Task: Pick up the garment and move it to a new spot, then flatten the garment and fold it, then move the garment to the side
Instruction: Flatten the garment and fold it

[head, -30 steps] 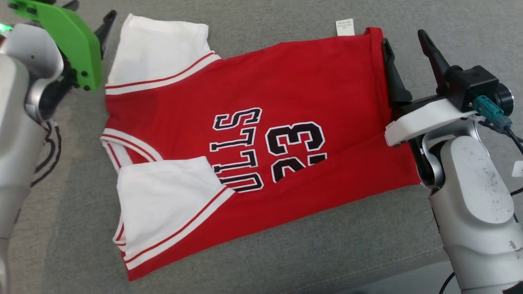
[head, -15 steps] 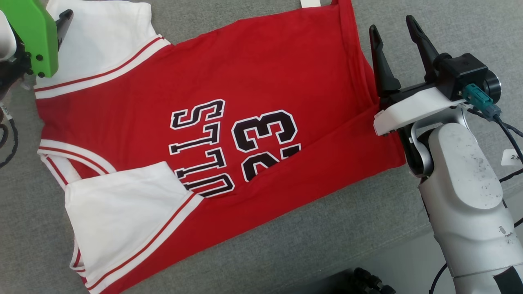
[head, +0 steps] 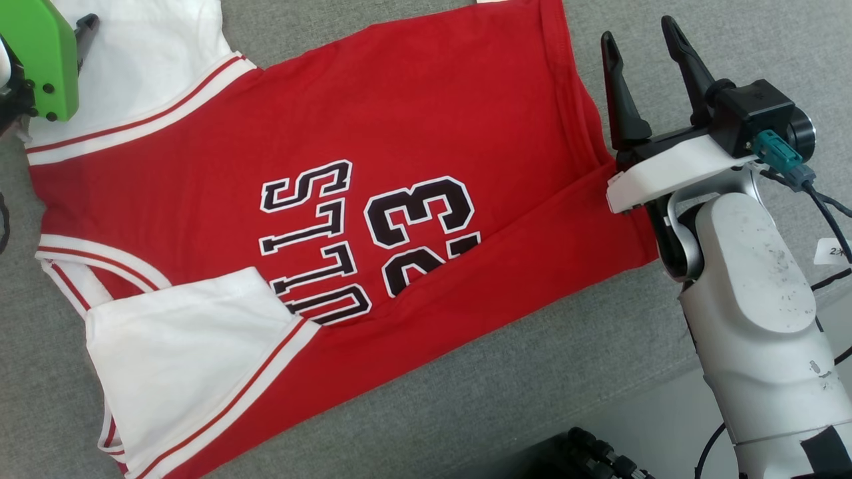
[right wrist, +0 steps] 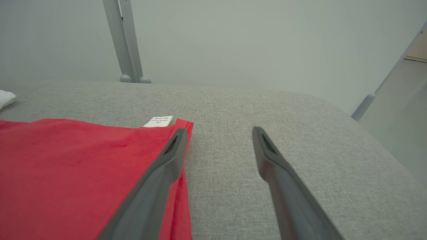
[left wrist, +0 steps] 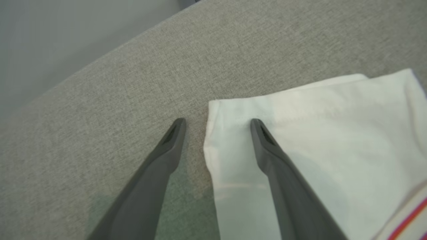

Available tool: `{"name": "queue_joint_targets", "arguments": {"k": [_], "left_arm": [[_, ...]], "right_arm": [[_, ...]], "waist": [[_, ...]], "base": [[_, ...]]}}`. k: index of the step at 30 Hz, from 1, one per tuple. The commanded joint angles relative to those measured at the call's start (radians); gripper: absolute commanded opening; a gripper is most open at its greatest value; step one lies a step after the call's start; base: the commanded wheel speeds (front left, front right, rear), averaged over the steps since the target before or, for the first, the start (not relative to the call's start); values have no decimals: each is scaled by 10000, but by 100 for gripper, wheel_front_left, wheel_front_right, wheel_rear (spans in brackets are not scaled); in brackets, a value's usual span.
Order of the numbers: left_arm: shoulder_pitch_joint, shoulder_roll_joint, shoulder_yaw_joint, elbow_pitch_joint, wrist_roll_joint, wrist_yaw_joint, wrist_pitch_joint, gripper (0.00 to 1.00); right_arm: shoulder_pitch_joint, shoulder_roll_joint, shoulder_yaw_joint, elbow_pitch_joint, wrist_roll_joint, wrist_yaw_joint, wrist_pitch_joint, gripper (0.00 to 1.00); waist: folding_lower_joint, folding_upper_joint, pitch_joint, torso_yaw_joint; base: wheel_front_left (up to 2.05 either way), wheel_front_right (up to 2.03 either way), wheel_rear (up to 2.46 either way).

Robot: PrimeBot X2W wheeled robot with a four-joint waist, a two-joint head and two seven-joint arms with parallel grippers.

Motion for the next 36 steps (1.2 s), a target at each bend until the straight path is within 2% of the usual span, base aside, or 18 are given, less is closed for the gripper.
{"name": "queue_joint_targets", "arguments": {"k": [1,6,13,17,20,26,36], "left_arm": [[-79,-69,-172,8,-81,-15,-10,0],[-248,-128,-305,58,-355,3,-563,0],[113,-596,-543,-194,-792,3,-2081,0],[410,-730,-849,-702,-953,3,-3004,0],[736,-867,-1195,-1241,-1032,3,-3673,0],[1431,-810,-1734,-2442,-1295,3,-4445,0],[2276,-1046,-2047,-3780,-1445,38,-4974,0]], "right_arm": [[-133,-1,-52,23,-80,-10,-65,100],[-121,-147,-229,77,-173,-10,-86,100],[-217,-672,-215,238,-101,-10,181,100],[-313,-1257,-150,361,222,-10,540,100],[-402,-1974,29,594,498,-10,1052,100],[-607,-3203,1099,1399,1432,-12,2207,100],[-1179,-4885,2796,2494,2964,-12,3437,100]], "waist": [[0,0,23,29],[0,0,-50,275],[0,0,-746,1097],[0,0,-1219,1743],[0,0,-1553,2459],[0,0,-1900,3522],[0,0,-1681,4409]], "base": [[0,0,0],[0,0,0],[0,0,0],[0,0,0],[0,0,0],[0,0,0],[0,0,0]]}}
